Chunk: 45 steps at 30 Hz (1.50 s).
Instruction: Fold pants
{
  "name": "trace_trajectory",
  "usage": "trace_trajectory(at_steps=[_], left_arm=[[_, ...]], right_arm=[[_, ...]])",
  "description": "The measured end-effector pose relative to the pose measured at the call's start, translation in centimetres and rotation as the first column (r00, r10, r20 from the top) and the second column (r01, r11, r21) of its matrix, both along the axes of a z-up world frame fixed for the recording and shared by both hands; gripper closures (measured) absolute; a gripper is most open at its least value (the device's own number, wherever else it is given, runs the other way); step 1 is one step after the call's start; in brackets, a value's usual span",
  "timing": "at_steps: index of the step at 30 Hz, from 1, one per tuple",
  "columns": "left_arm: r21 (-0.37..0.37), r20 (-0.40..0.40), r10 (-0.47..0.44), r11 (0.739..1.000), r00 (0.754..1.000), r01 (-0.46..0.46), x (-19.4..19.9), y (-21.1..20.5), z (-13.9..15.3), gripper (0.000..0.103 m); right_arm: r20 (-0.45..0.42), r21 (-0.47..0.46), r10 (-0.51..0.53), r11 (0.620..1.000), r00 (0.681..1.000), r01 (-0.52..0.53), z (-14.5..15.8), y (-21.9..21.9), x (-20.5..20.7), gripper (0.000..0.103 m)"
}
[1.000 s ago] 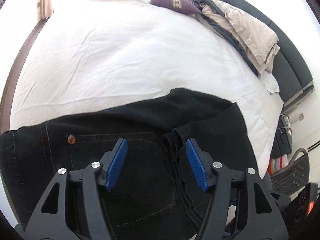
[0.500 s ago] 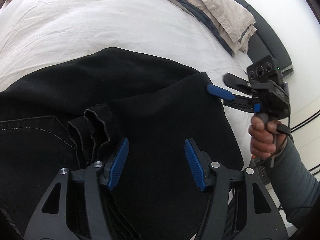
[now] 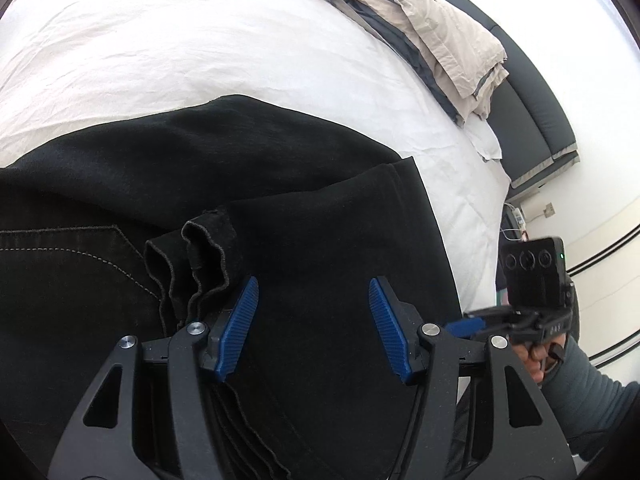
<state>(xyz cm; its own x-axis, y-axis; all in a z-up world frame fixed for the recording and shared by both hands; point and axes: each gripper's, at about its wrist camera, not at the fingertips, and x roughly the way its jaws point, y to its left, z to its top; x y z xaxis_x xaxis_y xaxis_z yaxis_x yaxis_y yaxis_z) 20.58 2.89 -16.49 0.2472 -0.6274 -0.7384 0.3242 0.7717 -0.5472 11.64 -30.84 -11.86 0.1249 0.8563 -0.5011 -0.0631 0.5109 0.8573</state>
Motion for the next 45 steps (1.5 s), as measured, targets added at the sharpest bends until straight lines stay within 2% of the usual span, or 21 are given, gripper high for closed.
trace_trajectory(at_steps=[3,5,9,11,12,16,19,23,26,28,30,31,32,33,34,35,39,40,41,43,45], left_arm=[[0.008,0.010,0.020,1.000,1.000,-0.020,-0.8,0.7,0.4,0.046],[0.002,0.019,0.044,0.999,0.999,-0.044,-1.4,2.0,1.1,0.046],[-0.028,0.087,0.149,0.989,0.985,-0.147,-4.0,5.8,4.2,0.046],[-0.052,0.128,0.235,0.972,0.964,-0.230,-6.6,8.8,5.9,0.041],[-0.053,0.144,0.282,0.959,0.949,-0.277,-7.9,10.4,6.5,0.032],[-0.115,0.161,0.489,0.872,0.857,-0.476,-14.2,17.7,7.7,0.020],[-0.118,0.165,0.627,0.779,0.762,-0.616,-17.8,23.1,7.6,0.015],[-0.114,0.043,0.733,0.679,0.679,-0.725,-20.0,28.0,5.4,0.015],[-0.163,-0.072,0.778,0.608,0.624,-0.777,-20.6,30.1,3.0,0.015],[-0.180,-0.114,0.773,0.602,0.625,-0.778,-19.8,30.7,1.4,0.015],[-0.172,-0.144,0.767,0.603,0.625,-0.779,-18.8,30.7,0.5,0.015],[-0.195,-0.170,0.757,0.602,0.631,-0.775,-18.2,30.9,0.0,0.015],[-0.227,-0.198,0.744,0.598,0.638,-0.769,-17.8,30.5,-0.6,0.015],[-0.231,-0.225,0.742,0.589,0.632,-0.774,-17.4,30.3,-1.5,0.015],[-0.229,-0.245,0.747,0.575,0.618,-0.786,-17.2,30.3,-2.1,0.015],[-0.231,-0.249,0.755,0.563,0.607,-0.794,-17.0,30.4,-2.2,0.014],[-0.238,-0.236,0.759,0.560,0.607,-0.793,-15.9,30.4,-3.0,0.017],[-0.252,-0.238,0.758,0.555,0.607,-0.792,-15.8,30.4,-3.0,0.021],[-0.261,-0.246,0.752,0.557,0.612,-0.789,-15.6,30.3,-3.2,0.038],[-0.254,-0.267,0.753,0.547,0.601,-0.798,-15.3,30.1,-3.5,0.062],[-0.259,-0.288,0.754,0.532,0.591,-0.806,-15.3,30.3,-3.9,0.075]], right_arm=[[0.006,-0.036,-0.001,0.999,1.000,0.001,1.1,0.4,-2.6,0.059],[0.045,-0.034,-0.011,0.999,0.999,0.013,2.5,1.0,-3.7,0.058],[0.148,0.028,-0.067,0.998,0.987,0.064,5.3,3.1,-1.9,0.057],[0.165,0.081,-0.106,0.992,0.981,0.093,5.7,4.1,0.2,0.052],[0.165,0.106,-0.122,0.989,0.979,0.106,5.7,5.0,1.3,0.051],[0.118,0.192,-0.179,0.969,0.977,0.155,4.3,8.8,5.0,0.051],[0.062,0.239,-0.190,0.956,0.980,0.170,2.9,11.1,6.2,0.051],[0.020,0.264,-0.164,0.952,0.986,0.153,2.0,13.9,7.6,0.051],[0.000,0.287,-0.141,0.948,0.990,0.135,1.6,15.5,8.3,0.051],[-0.017,0.294,-0.118,0.949,0.993,0.118,0.8,16.2,8.7,0.050],[-0.078,0.216,-0.113,0.968,0.991,0.127,-1.1,17.2,9.3,0.039],[-0.128,0.180,-0.117,0.974,0.985,0.139,-2.5,17.3,9.3,0.040],[-0.161,0.155,-0.127,0.976,0.979,0.152,-3.7,17.3,9.4,0.049],[-0.175,0.135,-0.143,0.977,0.974,0.167,-4.4,16.8,9.1,0.067],[-0.192,0.140,-0.159,0.972,0.968,0.187,-4.9,16.4,9.0,0.071],[-0.205,0.157,-0.171,0.966,0.964,0.205,-5.2,15.9,8.9,0.075],[-0.192,0.155,-0.161,0.969,0.968,0.192,-5.2,15.8,8.7,0.074],[-0.192,0.158,-0.162,0.968,0.968,0.193,-5.2,15.8,8.8,0.074],[-0.193,0.163,-0.162,0.967,0.968,0.195,-5.3,15.8,8.8,0.074],[-0.193,0.172,-0.160,0.966,0.968,0.194,-5.4,15.9,8.8,0.074],[-0.192,0.178,-0.161,0.965,0.968,0.195,-5.5,15.0,8.3,0.075]])
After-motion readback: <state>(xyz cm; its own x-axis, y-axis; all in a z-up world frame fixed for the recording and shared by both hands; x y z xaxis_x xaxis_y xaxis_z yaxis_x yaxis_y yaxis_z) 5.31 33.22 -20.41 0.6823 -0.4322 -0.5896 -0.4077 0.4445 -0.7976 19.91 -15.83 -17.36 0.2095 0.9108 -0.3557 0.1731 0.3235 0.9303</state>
